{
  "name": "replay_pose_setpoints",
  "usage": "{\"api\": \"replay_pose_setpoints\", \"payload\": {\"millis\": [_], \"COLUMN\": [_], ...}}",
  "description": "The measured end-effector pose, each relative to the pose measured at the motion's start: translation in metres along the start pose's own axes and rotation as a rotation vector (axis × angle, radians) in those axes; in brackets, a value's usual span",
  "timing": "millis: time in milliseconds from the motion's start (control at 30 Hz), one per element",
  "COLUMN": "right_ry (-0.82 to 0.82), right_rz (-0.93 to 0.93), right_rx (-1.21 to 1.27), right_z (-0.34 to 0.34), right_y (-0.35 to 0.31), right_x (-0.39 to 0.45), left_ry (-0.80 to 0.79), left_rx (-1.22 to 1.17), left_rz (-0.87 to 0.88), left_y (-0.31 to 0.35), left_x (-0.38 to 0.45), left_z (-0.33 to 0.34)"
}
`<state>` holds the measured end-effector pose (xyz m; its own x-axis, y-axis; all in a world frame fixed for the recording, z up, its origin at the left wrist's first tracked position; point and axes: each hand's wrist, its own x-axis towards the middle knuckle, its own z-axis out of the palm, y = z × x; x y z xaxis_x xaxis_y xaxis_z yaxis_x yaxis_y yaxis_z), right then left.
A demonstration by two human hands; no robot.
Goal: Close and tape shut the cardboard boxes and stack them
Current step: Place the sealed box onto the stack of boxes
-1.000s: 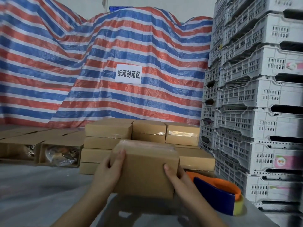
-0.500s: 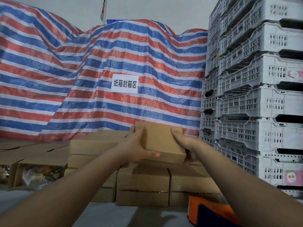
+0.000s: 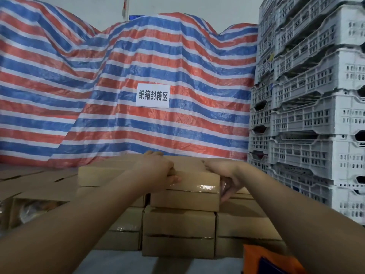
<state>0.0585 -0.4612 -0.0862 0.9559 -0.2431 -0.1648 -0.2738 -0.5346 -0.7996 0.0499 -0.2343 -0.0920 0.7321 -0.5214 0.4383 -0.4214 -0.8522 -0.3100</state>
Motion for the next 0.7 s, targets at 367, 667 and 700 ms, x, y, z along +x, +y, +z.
{"api": "replay_pose_setpoints", "payload": {"millis": [367,667,700], "right_ry": [0.113,0.602,0.664], "right_rz": [-0.058,-0.391,-0.428], "right_rx": [-0.056,-0.394,-0.391], "right_z": [0.012,0.007,0.009], "right_y": [0.010,0.008,0.008], "right_x": [-0.013,-0.051,-0.058], "left_ry": [0.322,0.318,0.307], "left_rx": [-0.330,-0.585,-0.587], "left_rz": [-0.127,-0.054,-0.043], "left_y": [-0.004,0.000,0.003], "left_x": [-0.015,-0.075,-0.088], "left_z": [0.006,-0.051,-0.054]}}
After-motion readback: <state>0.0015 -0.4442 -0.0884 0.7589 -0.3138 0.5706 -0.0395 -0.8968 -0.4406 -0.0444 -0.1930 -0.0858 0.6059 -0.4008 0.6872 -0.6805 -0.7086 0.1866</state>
